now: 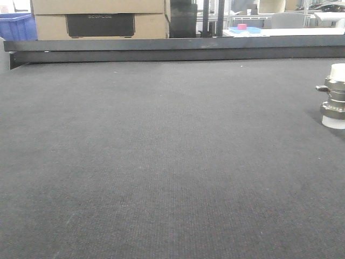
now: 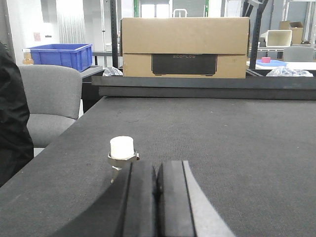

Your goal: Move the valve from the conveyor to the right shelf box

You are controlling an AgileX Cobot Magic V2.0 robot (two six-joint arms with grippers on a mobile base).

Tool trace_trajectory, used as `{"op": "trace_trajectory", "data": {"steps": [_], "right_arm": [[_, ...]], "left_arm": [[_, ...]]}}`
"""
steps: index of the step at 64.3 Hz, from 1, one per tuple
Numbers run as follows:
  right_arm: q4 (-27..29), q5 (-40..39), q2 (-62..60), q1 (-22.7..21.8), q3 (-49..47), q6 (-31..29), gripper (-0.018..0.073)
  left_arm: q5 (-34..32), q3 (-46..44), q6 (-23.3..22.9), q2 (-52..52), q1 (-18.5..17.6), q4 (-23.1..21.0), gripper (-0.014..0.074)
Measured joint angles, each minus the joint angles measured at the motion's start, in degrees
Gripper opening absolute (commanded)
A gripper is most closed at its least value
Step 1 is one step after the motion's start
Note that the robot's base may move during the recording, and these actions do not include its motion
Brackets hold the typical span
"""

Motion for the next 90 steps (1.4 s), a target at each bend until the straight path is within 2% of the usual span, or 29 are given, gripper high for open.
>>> {"op": "trace_trajectory", "data": {"steps": [35,49,58,63,71,76,81,90], "right_arm": [[0.00,-0.36,0.00,0.00,0.00,0.00,-0.0162],[0.00,-4.69,0.00,0.00,0.00,0.00,-0.0162],[0.11,-9.24,0.00,0.00,0.00,0.00,-0.0162],[0.22,-9.14,-0.08,0.00,-1.47,0.00,-0.0162],[0.22,-4.67,-0.21,0.00,-10.18,0.00,-0.0153],[0.22,-0.76,0.74,0.00,-16.85,0.00,-0.0078],[0.22,2.15,3.31,0.00,-22.25,0.00,0.0064],[0.22,4.77,11.87,0.00,-29.55,0.00,0.0446]], "left_arm": [[-0.69,0.00,0.00,0.00,0.00,0.00,-0.0111],[-1.79,0.00,0.00,0.00,0.00,0.00,-0.0111],[-5.53,-0.11,0.00,0.00,0.00,-0.13,-0.0111],[-4.24,-2.63,0.00,0.00,0.00,-0.13,-0.0111],[0.57,-11.29,0.00,1.07,0.00,0.18,-0.0103],[5.02,-17.85,0.00,4.04,0.00,0.55,-0.0027],[10.14,-23.36,0.00,8.05,0.00,0.67,0.0103],[18.60,-31.73,0.00,17.07,0.00,0.81,0.0382]]}}
